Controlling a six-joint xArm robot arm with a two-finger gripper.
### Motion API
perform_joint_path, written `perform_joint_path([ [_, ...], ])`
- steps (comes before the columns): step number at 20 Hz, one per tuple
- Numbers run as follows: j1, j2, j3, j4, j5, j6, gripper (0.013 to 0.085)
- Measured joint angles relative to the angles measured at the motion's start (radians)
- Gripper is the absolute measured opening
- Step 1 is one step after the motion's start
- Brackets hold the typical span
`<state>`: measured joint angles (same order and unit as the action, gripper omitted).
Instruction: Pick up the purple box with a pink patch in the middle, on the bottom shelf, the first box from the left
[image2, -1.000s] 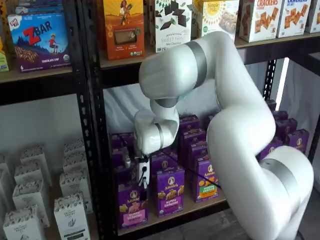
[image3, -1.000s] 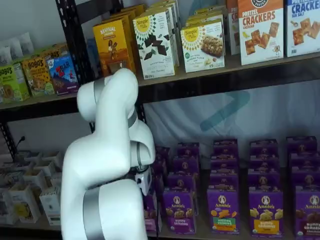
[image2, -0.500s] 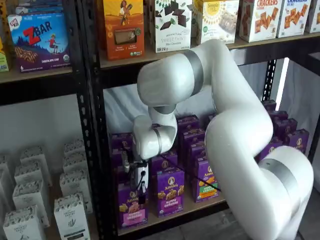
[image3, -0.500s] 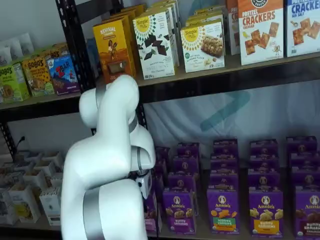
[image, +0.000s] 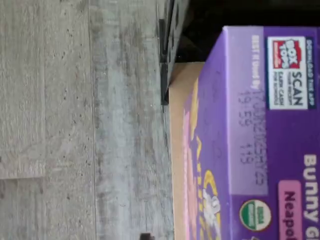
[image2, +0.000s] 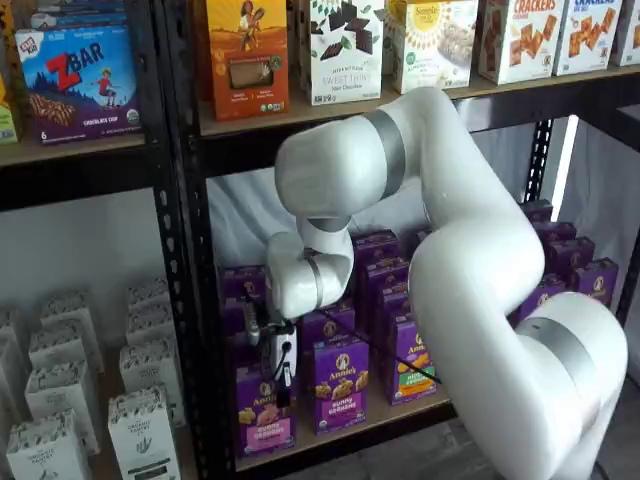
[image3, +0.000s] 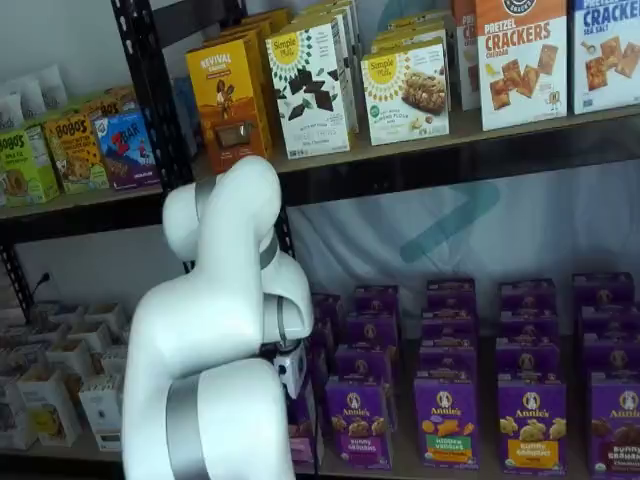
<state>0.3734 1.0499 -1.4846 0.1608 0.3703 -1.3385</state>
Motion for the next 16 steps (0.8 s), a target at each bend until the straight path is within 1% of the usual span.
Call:
perform_joint_path([
  [1, -0.001, 0.001, -0.002, -0.002, 0.001, 0.001, 0.069],
  [2, -0.002, 0.004, -0.006, -0.006, 0.004, 0.004, 0.065],
  [6, -0.004, 0.012, -0.018, -0.032, 0.016, 0.025, 0.065],
  [10, -0.006, 0.019, -0.028, -0.035, 0.022, 0.026, 0.065],
  [11, -0.007, 0.02, -0.031, -0.033, 0.024, 0.024, 0.061],
  [12, -0.007, 0.021, -0.032, -0.032, 0.026, 0.022, 0.061],
  [13, -0.008, 0.021, -0.033, -0.031, 0.028, 0.021, 0.057],
  [14, -0.008, 0.021, -0.033, -0.031, 0.029, 0.021, 0.057],
  [15, -0.009, 0.021, -0.034, -0.03, 0.03, 0.019, 0.053],
  [16, -0.01, 0.021, -0.034, -0.031, 0.031, 0.02, 0.053],
])
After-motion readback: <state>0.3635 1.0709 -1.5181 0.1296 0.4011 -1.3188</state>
